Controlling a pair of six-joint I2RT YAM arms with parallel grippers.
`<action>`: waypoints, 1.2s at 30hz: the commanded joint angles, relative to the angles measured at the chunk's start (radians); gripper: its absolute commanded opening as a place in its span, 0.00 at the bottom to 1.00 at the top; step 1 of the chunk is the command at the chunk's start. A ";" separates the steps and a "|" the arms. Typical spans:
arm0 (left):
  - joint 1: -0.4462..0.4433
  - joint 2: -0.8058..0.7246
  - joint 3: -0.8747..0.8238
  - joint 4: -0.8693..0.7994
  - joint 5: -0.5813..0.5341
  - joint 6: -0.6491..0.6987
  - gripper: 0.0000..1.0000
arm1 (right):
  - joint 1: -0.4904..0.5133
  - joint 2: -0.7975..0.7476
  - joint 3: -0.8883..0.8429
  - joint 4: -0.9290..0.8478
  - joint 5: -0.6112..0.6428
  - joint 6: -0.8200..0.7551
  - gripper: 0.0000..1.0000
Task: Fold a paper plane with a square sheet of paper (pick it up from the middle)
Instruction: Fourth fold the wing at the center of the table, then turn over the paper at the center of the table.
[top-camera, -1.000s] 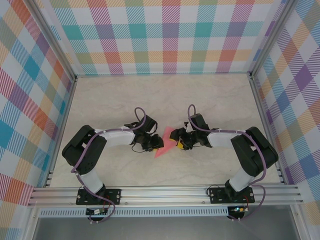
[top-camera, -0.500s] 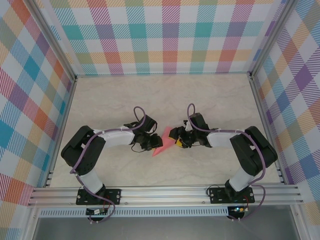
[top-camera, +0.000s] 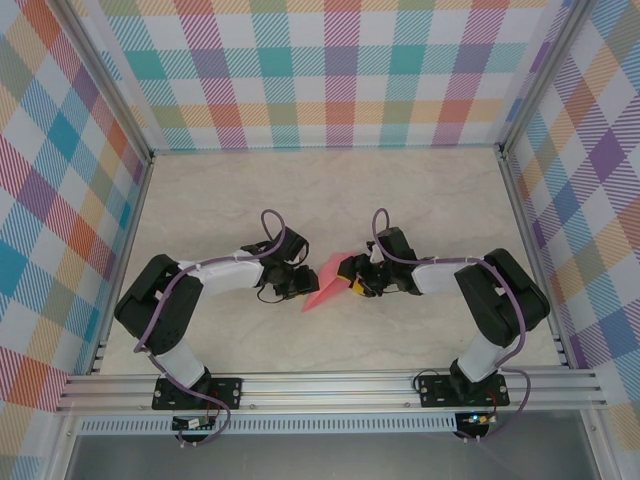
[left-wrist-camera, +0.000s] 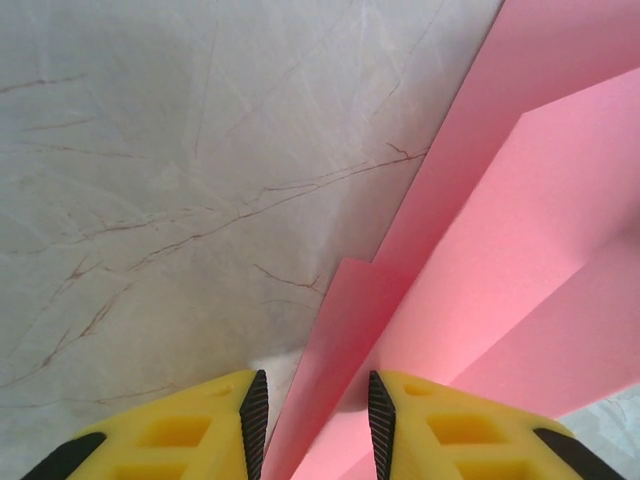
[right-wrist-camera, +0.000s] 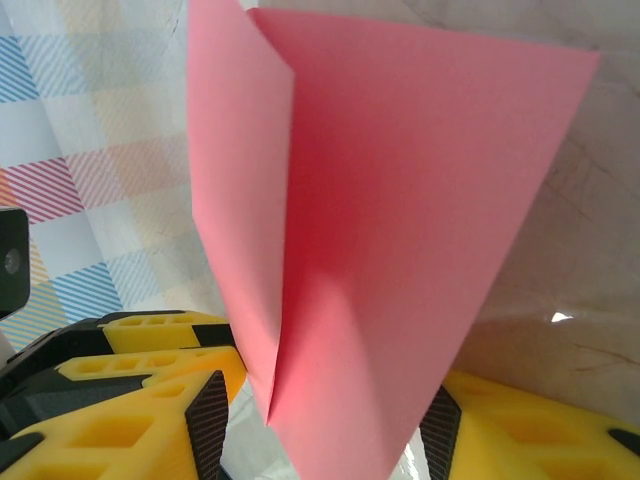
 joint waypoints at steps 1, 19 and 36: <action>0.023 -0.009 0.003 -0.032 -0.001 0.025 0.34 | 0.010 0.017 0.002 0.036 -0.004 -0.004 0.55; 0.025 0.012 0.015 -0.036 0.014 0.032 0.33 | 0.023 0.090 0.086 0.054 -0.018 -0.016 0.54; 0.024 -0.078 0.008 -0.069 -0.014 0.073 0.39 | 0.024 0.132 0.169 -0.038 -0.019 -0.072 0.21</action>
